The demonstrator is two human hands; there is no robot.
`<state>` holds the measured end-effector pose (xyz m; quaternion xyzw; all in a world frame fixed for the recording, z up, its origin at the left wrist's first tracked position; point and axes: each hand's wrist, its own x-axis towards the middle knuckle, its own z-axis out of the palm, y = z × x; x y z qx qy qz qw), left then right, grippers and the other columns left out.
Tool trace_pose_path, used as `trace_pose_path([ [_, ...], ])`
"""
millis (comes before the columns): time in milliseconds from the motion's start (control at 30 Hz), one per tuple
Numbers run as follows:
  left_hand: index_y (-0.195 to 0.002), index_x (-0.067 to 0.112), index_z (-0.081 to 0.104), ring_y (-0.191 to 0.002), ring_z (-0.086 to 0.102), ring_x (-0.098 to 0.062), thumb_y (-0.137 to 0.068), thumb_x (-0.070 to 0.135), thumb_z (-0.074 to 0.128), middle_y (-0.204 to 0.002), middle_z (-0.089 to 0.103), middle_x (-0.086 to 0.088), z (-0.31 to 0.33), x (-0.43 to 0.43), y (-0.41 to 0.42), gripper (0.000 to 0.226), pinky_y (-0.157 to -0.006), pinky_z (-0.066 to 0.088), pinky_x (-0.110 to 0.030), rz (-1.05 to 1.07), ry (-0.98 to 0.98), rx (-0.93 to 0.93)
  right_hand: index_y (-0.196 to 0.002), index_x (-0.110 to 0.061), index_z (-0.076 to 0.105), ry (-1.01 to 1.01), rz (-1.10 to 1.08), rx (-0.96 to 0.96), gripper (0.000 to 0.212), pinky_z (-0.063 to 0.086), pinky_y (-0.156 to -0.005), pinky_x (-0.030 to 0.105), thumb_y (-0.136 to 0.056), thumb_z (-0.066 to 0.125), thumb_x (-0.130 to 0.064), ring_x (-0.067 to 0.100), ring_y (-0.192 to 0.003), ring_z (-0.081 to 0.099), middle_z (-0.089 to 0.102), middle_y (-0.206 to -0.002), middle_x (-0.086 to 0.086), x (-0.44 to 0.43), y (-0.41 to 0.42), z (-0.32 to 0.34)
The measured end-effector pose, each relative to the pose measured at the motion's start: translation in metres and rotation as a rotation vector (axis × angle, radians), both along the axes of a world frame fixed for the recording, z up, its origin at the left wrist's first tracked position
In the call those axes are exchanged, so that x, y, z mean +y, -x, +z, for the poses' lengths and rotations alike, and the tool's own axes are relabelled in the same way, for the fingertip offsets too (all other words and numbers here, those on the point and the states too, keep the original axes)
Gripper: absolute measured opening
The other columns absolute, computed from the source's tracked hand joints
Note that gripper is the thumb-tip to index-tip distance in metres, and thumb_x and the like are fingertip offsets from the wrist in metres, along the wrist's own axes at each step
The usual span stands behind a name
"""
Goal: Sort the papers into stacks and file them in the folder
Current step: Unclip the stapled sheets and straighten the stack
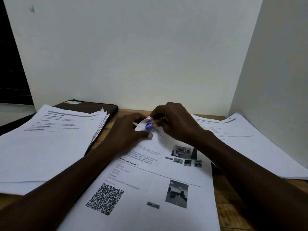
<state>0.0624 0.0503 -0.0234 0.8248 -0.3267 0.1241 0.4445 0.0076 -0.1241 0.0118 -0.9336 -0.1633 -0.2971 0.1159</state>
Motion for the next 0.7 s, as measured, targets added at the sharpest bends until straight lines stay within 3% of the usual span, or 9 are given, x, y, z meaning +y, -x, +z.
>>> trace_pose_path([
  [67, -0.093, 0.017, 0.076, -0.075, 0.064, 0.001, -0.065, 0.026, 0.091, -0.084, 0.072, 0.01, 0.001, 0.0, -0.001, 0.033, -0.069, 0.05, -0.026, 0.023, 0.026, -0.043, -0.104, -0.016, 0.073, -0.008, 0.011, -0.003, 0.022, 0.041, -0.07, 0.029, -0.083, 0.07, -0.008, 0.019, -0.087, 0.059, 0.073, -0.092, 0.003, 0.002, 0.0, -0.002],
  [133, -0.083, 0.015, 0.074, -0.065, 0.058, 0.007, -0.064, 0.023, 0.091, -0.069, 0.064, 0.014, 0.003, -0.001, 0.0, 0.027, -0.058, 0.04, -0.011, 0.049, 0.025, -0.077, -0.104, -0.015, 0.073, -0.014, 0.017, -0.009, 0.023, 0.04, -0.07, 0.029, -0.083, 0.069, -0.007, 0.02, -0.088, 0.058, 0.073, -0.091, 0.004, 0.005, -0.001, -0.004],
  [200, -0.075, 0.02, 0.068, -0.06, 0.055, 0.008, -0.066, 0.017, 0.089, -0.059, 0.055, 0.016, 0.004, -0.002, 0.002, 0.023, -0.055, 0.036, -0.01, 0.074, 0.005, -0.109, -0.104, -0.015, 0.073, -0.013, 0.018, -0.012, 0.023, 0.037, -0.069, 0.029, -0.083, 0.068, -0.007, 0.021, -0.088, 0.057, 0.072, -0.091, 0.006, 0.006, -0.002, -0.005],
  [367, -0.073, 0.015, 0.067, -0.067, 0.065, -0.017, -0.072, 0.016, 0.085, -0.06, 0.059, 0.012, 0.002, -0.002, 0.001, 0.018, -0.056, 0.038, -0.017, 0.107, -0.036, -0.184, -0.103, -0.012, 0.073, -0.041, 0.021, -0.017, 0.025, 0.034, -0.067, 0.029, -0.082, 0.064, -0.001, 0.022, -0.088, 0.056, 0.071, -0.089, 0.009, 0.008, 0.0, -0.006],
  [567, -0.073, 0.012, 0.063, -0.069, 0.062, -0.02, -0.074, 0.014, 0.083, -0.061, 0.05, 0.015, 0.005, -0.002, 0.009, 0.021, -0.057, 0.036, -0.014, 0.134, -0.018, -0.246, -0.101, -0.01, 0.073, -0.043, 0.033, -0.051, 0.031, 0.037, -0.067, 0.03, -0.078, 0.053, -0.011, 0.024, -0.087, 0.056, 0.068, -0.085, 0.011, 0.01, -0.001, -0.007],
  [700, -0.077, 0.002, 0.065, -0.062, 0.054, -0.017, -0.076, 0.013, 0.081, -0.062, 0.052, 0.008, 0.006, -0.003, 0.011, 0.019, -0.056, 0.035, -0.016, 0.156, 0.032, -0.28, -0.104, -0.01, 0.071, -0.028, 0.042, -0.08, 0.029, 0.036, -0.068, 0.029, -0.081, 0.06, 0.004, 0.019, -0.089, 0.052, 0.067, -0.089, 0.01, 0.01, -0.002, -0.004],
])
